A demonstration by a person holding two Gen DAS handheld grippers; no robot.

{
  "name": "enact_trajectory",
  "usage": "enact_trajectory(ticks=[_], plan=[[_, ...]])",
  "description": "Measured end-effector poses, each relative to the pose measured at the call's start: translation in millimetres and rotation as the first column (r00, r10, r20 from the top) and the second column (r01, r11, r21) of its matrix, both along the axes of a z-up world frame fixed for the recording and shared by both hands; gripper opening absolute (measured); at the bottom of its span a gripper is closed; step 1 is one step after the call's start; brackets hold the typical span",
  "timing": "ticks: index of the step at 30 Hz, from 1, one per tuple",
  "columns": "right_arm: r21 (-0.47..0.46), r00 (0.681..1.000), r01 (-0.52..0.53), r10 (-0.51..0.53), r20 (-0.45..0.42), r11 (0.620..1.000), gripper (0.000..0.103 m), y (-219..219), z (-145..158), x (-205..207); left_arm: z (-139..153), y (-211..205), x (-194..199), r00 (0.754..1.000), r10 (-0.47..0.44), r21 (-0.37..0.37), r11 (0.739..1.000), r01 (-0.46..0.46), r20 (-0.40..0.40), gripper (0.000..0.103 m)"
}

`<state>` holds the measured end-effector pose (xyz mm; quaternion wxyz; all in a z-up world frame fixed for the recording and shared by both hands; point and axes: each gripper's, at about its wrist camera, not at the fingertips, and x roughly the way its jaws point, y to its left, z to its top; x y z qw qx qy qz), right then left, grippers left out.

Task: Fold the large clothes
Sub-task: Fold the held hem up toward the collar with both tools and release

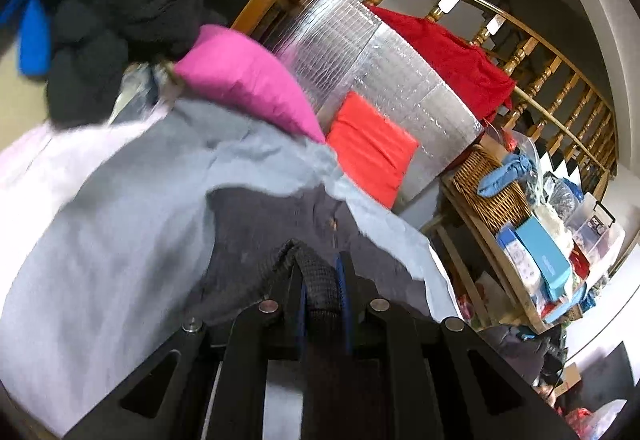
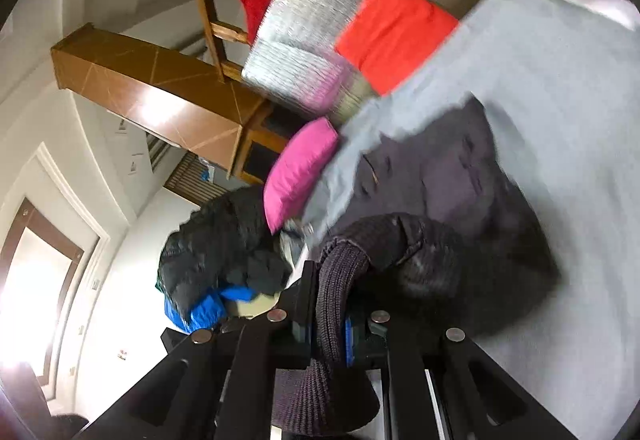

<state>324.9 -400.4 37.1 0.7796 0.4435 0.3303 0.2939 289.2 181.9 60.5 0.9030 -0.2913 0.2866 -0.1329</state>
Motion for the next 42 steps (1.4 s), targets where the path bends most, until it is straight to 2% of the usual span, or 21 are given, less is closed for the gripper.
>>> enact_trajectory(ticks=[4,8,12,16,18,20,26,29,32,35,39,41,42], plan=[[-0.011,0.998,0.026,-0.026,0.049,1.000,0.011,4,21,64,11,0,65,0.999,0.032,0.020,0.999,-0.032,0.014,0.015],[-0.024,0.997,0.065,-0.064,0.046,0.998,0.011,12,24,131,4,-4,127,0.998,0.064,0.041,0.997,-0.064,-0.010,0.014],[-0.059,0.995,0.098,-0.099,-0.019,0.993,0.011,22,3,191,-26,-9,179,0.992,0.091,0.075,0.994,-0.084,-0.093,0.014],[-0.123,0.986,0.101,-0.116,-0.117,0.987,0.011,31,-36,233,-64,-11,216,0.975,0.108,0.114,0.990,-0.088,-0.192,0.014],[-0.143,0.981,0.102,-0.123,-0.151,0.984,0.011,34,-50,245,-77,-10,228,0.966,0.115,0.121,0.989,-0.089,-0.230,0.014],[-0.144,0.976,0.102,-0.127,-0.176,0.984,0.011,33,-58,251,-76,-10,231,0.967,0.113,0.113,0.990,-0.089,-0.229,0.014],[-0.159,0.981,0.121,-0.142,-0.130,0.980,0.011,29,-37,261,-57,-15,243,0.982,0.104,0.120,0.989,-0.085,-0.160,0.014],[-0.149,0.974,0.137,-0.161,-0.160,0.979,0.011,28,-46,277,-72,-19,262,0.972,0.122,0.137,0.986,-0.096,-0.201,0.015],[-0.146,0.952,0.146,-0.179,-0.248,0.978,0.011,31,-80,294,-105,-21,281,0.949,0.148,0.170,0.980,-0.103,-0.277,0.015],[-0.111,0.930,0.164,-0.191,-0.314,0.980,0.012,28,-114,301,-122,-23,288,0.940,0.158,0.202,0.974,-0.099,-0.303,0.016],[-0.102,0.924,0.160,-0.185,-0.333,0.982,0.015,26,-123,303,-131,-20,295,0.928,0.156,0.182,0.978,-0.098,-0.338,0.019],[-0.119,0.925,0.155,-0.186,-0.332,0.981,0.016,28,-122,304,-129,-17,297,0.924,0.143,0.148,0.984,-0.096,-0.354,0.024],[-0.123,0.923,0.155,-0.188,-0.335,0.980,0.016,29,-122,304,-128,-16,296,0.924,0.136,0.131,0.987,-0.095,-0.358,0.032]])
